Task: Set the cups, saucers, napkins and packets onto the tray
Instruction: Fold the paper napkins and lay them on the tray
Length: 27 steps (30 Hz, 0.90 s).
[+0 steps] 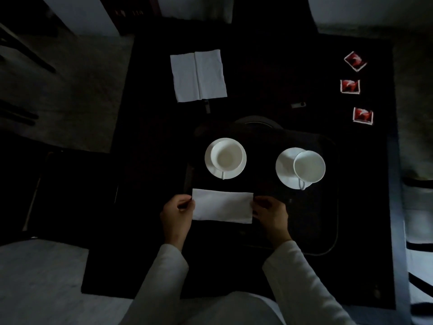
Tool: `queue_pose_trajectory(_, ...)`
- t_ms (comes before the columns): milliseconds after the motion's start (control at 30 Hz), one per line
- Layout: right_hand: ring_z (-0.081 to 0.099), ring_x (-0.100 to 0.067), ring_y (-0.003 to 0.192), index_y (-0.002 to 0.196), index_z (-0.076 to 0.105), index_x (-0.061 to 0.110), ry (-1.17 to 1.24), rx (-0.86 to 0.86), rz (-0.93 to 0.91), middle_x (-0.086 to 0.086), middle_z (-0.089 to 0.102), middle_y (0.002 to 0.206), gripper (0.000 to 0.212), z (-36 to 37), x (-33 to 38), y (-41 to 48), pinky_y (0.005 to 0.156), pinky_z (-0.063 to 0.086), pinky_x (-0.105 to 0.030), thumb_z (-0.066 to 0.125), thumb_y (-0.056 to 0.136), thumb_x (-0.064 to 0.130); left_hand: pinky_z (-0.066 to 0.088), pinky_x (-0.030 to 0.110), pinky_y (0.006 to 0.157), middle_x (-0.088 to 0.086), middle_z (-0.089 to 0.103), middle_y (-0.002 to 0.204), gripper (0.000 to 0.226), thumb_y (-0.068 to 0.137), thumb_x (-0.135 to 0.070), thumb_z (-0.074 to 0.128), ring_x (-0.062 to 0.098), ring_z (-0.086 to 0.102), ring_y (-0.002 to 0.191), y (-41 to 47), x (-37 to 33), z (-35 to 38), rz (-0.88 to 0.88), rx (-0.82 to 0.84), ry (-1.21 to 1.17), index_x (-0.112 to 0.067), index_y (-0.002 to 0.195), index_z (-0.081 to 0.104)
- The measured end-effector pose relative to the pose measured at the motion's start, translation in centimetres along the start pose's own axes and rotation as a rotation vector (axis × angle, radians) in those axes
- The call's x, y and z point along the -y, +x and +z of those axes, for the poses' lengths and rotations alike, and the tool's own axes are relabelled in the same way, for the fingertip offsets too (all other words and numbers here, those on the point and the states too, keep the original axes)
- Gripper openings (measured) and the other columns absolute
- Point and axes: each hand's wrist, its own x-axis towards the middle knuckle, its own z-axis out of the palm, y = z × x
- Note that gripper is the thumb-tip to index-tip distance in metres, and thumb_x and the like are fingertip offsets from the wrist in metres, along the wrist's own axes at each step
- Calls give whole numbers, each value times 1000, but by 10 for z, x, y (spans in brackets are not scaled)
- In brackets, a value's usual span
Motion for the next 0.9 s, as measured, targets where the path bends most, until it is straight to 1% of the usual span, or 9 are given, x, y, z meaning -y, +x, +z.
queue_pose_trajectory(133,76,-19,74,80,73,34,-8,-9,-15,3,77,80,19,-2,1,-2,82,63,-47,81,82,17,55,30,84,2,75,93,18,87,-14,72,16,69,84,-2,-3,1,-15,-14,17,-13,104,75)
queue_pose_trajectory(200,76,-21,75,88,77,26,-17,-6,-17,0,78,81,12,-4,2,-4,83,62,-46,81,82,18,55,29,83,3,76,94,19,87,-15,73,15,69,84,-2,-4,1,-15,-20,19,-13,105,75)
queue_pose_trajectory(333,75,-13,65,100,78,14,-15,5,4,5,77,75,19,-8,0,-6,77,64,-41,82,81,17,57,34,87,5,77,95,20,87,-13,72,20,72,89,-4,-3,-2,-9,-17,18,-12,106,75)
queue_pose_trajectory(400,74,-10,61,98,78,17,-39,-2,-6,9,76,69,17,-12,-3,-7,76,64,-40,82,81,21,56,32,87,5,77,95,20,87,-12,72,19,72,88,-6,-3,-4,-5,-14,17,-11,106,76)
queue_pose_trajectory(500,76,-14,66,86,75,27,-52,-22,-44,10,75,66,6,-20,-5,-7,82,62,-47,79,84,23,56,31,86,2,76,97,19,87,-14,72,16,71,88,-7,-4,-7,-5,-3,22,-15,106,76)
queue_pose_trajectory(567,76,-14,66,81,73,31,-62,-34,-77,11,76,67,10,-25,-2,-9,81,62,-47,77,85,23,56,31,86,2,76,97,18,87,-14,72,16,72,89,-6,-5,-11,-4,-4,5,-15,105,76)
queue_pose_trajectory(733,76,-9,67,81,75,30,4,-64,-208,2,78,77,14,-38,28,-15,65,61,-24,74,88,18,56,29,86,-3,76,94,16,88,-18,72,9,71,87,5,-15,-22,23,-20,-9,-20,103,76)
queue_pose_trajectory(800,76,-11,70,86,75,27,18,-57,-264,2,78,77,10,-40,47,-14,68,62,-29,73,90,18,54,24,82,-6,76,95,16,89,-20,71,5,70,86,14,-23,-25,65,-22,2,-21,104,76)
queue_pose_trajectory(900,77,-12,72,88,73,27,40,-49,-349,2,78,80,11,-41,81,-4,72,65,-35,73,91,17,52,21,81,-10,74,95,16,90,-22,71,7,70,90,31,-41,-29,117,-4,1,-23,105,76)
